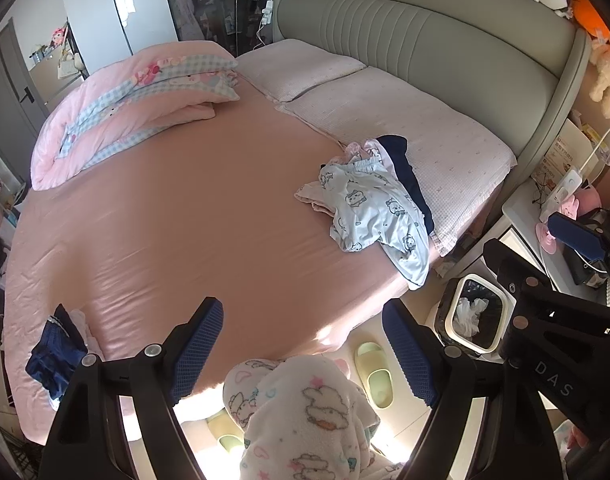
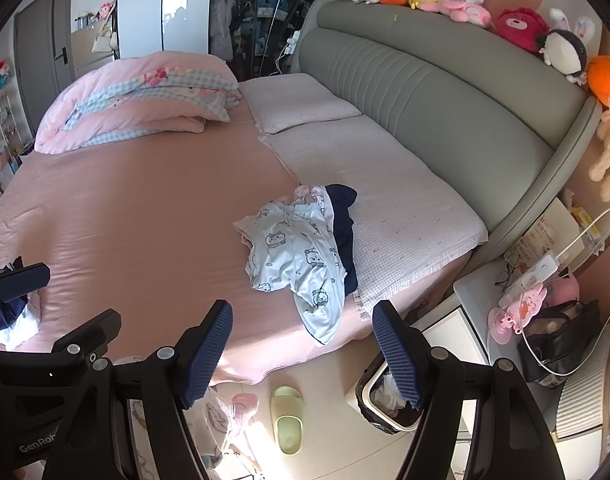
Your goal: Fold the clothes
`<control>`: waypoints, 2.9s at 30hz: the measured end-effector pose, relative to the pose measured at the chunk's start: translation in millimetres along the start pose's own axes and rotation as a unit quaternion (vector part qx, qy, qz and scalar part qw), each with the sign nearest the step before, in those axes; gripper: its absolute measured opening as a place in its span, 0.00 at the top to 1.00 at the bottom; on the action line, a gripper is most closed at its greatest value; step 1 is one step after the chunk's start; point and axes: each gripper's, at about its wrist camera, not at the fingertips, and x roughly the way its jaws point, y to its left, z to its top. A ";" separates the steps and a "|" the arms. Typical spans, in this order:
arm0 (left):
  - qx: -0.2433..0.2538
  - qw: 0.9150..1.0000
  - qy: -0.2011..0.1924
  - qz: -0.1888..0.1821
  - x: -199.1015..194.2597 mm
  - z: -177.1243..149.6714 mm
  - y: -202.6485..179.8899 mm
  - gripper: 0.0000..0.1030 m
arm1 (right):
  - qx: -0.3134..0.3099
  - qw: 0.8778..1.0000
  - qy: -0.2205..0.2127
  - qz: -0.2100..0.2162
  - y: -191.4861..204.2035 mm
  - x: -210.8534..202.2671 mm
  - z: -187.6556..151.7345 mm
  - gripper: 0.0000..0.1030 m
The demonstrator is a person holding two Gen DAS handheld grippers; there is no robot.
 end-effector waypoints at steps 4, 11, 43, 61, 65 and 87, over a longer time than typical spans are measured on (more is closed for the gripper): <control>0.002 1.000 0.004 -0.001 -0.7 2.9 -2.3 0.21 | -0.001 1.000 -0.001 -0.002 1.2 0.0 2.4 0.30; 0.000 1.000 0.001 -0.006 -0.9 5.0 1.8 0.21 | -0.003 1.000 -0.001 -0.004 3.0 0.2 6.3 0.30; -0.001 0.997 0.071 -0.024 113.7 36.8 11.3 0.21 | -0.003 0.994 0.111 -0.021 15.5 128.0 22.9 0.30; 0.015 0.997 0.064 -0.036 185.3 75.1 7.3 0.21 | 0.009 0.989 0.140 -0.041 3.8 207.0 42.1 0.30; 0.015 0.997 0.064 -0.044 200.6 79.7 6.5 0.21 | 0.011 0.988 0.146 -0.043 1.8 222.7 46.0 0.30; 0.022 0.992 0.067 -0.107 292.0 86.1 -14.5 0.21 | 0.037 0.981 0.184 -0.039 -16.1 322.5 21.9 0.30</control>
